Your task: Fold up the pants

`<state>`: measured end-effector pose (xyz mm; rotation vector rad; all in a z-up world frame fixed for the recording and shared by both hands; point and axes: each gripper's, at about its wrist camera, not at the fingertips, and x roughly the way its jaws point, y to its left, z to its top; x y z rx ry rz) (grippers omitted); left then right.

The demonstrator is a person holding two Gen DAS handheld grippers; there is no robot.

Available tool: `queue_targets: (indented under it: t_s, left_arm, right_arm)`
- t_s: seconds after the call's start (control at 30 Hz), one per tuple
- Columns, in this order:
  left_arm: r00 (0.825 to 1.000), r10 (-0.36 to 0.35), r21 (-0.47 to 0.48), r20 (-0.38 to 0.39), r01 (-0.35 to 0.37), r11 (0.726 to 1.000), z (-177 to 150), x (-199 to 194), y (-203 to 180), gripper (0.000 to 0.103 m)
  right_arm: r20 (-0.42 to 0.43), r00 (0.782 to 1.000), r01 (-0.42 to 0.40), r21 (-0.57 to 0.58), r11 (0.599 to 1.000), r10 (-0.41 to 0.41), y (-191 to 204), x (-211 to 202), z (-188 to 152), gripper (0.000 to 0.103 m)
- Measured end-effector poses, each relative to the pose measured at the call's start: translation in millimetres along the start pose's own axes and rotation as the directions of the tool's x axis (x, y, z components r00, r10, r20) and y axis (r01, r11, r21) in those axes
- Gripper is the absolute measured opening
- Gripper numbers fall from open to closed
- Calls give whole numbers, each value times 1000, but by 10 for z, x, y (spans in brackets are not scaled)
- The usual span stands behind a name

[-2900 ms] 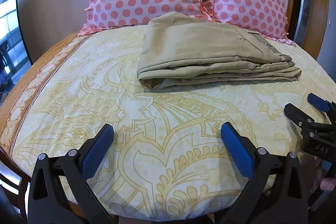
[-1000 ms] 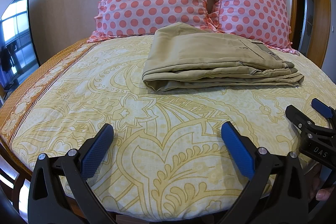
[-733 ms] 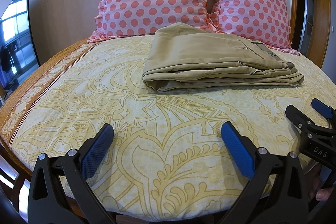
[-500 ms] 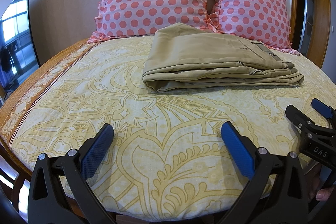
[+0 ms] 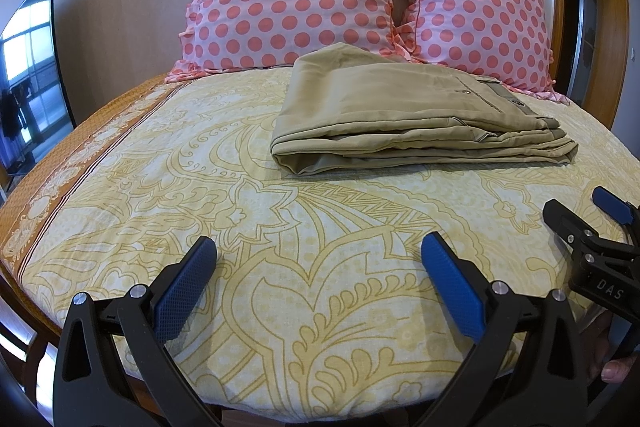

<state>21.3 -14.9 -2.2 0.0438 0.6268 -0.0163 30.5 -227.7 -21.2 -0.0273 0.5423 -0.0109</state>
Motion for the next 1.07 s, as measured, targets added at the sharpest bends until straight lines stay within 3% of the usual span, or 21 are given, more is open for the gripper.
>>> queue_targets:
  t_s: [1.07]
  left_arm:
    - [1000, -8, 5, 22, 8, 1000, 27, 20, -64, 102]
  right_arm:
    - [5, 1000, 0, -1, 1000, 0, 3, 12, -2, 101]
